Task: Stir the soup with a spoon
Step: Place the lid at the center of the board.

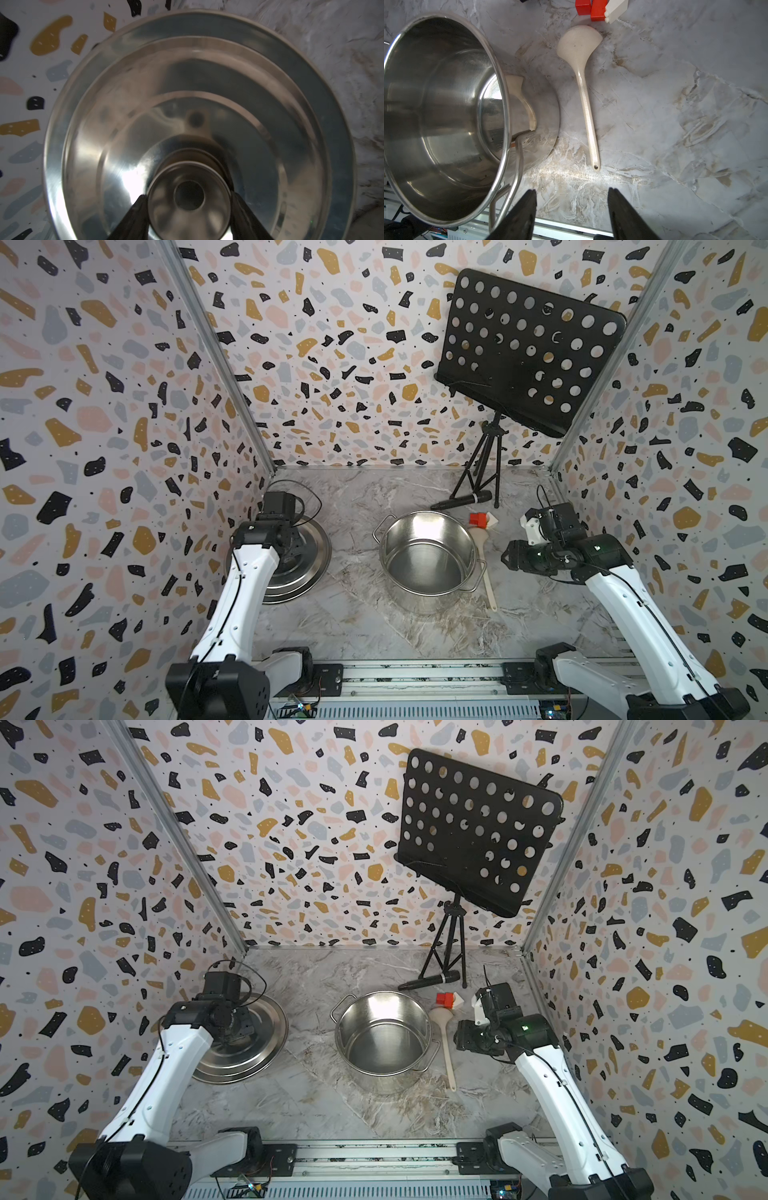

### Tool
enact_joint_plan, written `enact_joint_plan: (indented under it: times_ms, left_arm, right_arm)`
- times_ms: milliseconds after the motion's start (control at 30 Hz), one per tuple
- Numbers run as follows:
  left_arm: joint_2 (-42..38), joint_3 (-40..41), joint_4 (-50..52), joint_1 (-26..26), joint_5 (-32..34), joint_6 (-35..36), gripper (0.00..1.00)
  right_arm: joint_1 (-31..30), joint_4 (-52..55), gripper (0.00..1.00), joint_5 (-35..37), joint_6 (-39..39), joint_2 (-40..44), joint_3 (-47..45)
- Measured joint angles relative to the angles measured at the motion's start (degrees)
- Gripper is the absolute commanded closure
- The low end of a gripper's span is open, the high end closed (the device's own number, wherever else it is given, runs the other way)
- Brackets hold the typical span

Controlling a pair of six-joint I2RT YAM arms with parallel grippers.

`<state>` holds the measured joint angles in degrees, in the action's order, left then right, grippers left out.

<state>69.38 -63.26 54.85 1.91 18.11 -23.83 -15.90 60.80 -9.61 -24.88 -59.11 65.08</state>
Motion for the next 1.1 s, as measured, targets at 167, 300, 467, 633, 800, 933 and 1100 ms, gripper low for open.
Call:
enact_joint_plan:
  times_ms: [167, 300, 467, 633, 800, 933, 1100]
  left_arm:
    - [8.1, 4.9, -8.8, 0.7, -2.0, -0.7, 0.76]
    - [13.4, 5.0, -14.8, 2.0, -2.9, -0.9, 0.75]
    - [19.5, 5.0, -20.7, 3.8, -6.6, -1.2, 0.74]
    - [25.8, 5.0, -23.9, 4.7, -10.3, -1.4, 0.73]
    - [27.6, 4.5, -25.0, 5.0, -10.5, -1.3, 0.65]
    - [28.2, 4.0, -25.3, 5.2, -10.4, -1.5, 0.52]
    - [28.2, 3.7, -24.8, 5.3, -11.3, -1.7, 0.00]
  right_arm:
    - [0.0, -0.2, 0.40, -0.7, 0.7, -0.8, -0.8]
    - [0.0, -1.2, 0.40, -1.0, 0.7, -1.8, -0.9]
    - [0.0, -2.1, 0.41, -0.8, 0.6, -2.3, -1.5]
    - [0.0, -2.5, 0.41, 0.0, 0.2, -2.3, -2.7]
    - [0.0, -2.6, 0.40, 0.5, -0.5, -2.3, -4.9]
    - [0.0, -3.4, 0.39, 0.6, -0.6, -2.3, -6.6]
    - [0.0, -6.2, 0.37, -0.1, 0.0, -2.3, -10.5]
